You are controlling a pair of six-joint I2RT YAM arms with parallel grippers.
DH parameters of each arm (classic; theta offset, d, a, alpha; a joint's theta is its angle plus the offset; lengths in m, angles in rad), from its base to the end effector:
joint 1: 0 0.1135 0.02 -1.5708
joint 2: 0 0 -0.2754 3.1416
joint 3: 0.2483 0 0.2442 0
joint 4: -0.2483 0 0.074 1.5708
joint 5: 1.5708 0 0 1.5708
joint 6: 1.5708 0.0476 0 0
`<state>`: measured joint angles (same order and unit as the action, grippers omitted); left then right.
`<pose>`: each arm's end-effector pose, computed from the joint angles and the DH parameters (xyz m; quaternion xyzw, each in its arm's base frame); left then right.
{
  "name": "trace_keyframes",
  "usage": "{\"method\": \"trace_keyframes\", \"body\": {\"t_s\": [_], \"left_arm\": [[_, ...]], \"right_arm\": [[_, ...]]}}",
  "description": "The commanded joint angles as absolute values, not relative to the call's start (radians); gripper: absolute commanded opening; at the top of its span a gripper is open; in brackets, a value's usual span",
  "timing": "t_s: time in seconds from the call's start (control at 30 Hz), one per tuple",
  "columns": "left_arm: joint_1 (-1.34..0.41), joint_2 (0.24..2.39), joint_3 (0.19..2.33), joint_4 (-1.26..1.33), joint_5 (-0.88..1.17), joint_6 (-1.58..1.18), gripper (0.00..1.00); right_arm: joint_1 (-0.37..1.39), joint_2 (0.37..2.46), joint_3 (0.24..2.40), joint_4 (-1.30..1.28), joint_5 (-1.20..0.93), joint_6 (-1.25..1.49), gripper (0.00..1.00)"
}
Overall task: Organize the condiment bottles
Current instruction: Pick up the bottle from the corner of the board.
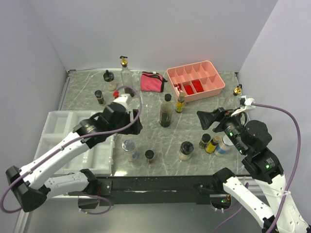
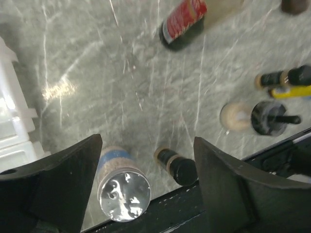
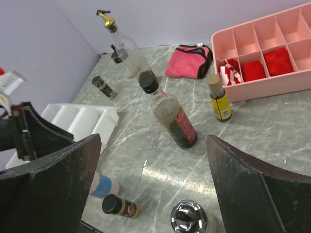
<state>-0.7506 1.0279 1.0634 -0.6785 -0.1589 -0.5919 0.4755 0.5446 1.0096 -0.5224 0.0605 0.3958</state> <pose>0.1580 -0.1370 0.3451 0.0353 0.8915 -0.2218 0.3934 0.0817 0.0388 0.4090 -0.0082 0.7270 0.2696 0.6314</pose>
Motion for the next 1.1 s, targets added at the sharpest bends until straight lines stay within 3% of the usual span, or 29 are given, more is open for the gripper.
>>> {"method": "trace_keyframes", "body": {"t_s": [0.0, 0.07, 0.1, 0.13, 0.83, 0.93, 1.03, 1.07], "left_arm": [[-0.833, 1.063, 1.089, -0.73, -0.259, -0.652, 0.82], [-0.874, 1.071, 1.081, -0.745, -0.271, -0.672, 0.87], [-0.902, 1.074, 1.078, -0.758, -0.284, -0.683, 0.96], [-0.917, 1.078, 1.071, -0.79, -0.3, -0.693, 0.99], [-0.997, 1.095, 0.913, -0.819, -0.383, -0.836, 0.98], [-0.997, 1.085, 0.888, -0.808, -0.374, -0.854, 0.92], [-0.997, 1.08, 0.88, -0.825, -0.383, -0.876, 0.69], [-0.997, 1.078, 0.882, -0.836, -0.414, -0.885, 0.54]], "right_arm": [[0.482, 0.541, 1.0, -0.466, 0.02, 0.374, 0.96], [0.482, 0.54, 1.003, -0.469, 0.015, 0.37, 0.96], [0.482, 0.538, 1.003, -0.471, 0.017, 0.37, 0.96], [0.483, 0.537, 1.002, -0.471, 0.018, 0.37, 0.97], [0.483, 0.548, 0.986, -0.468, 0.011, 0.374, 0.99], [0.482, 0.545, 0.982, -0.468, 0.012, 0.374, 0.99], [0.482, 0.54, 0.977, -0.468, 0.014, 0.374, 0.99], [0.483, 0.54, 0.979, -0.469, 0.012, 0.376, 0.99]]}}
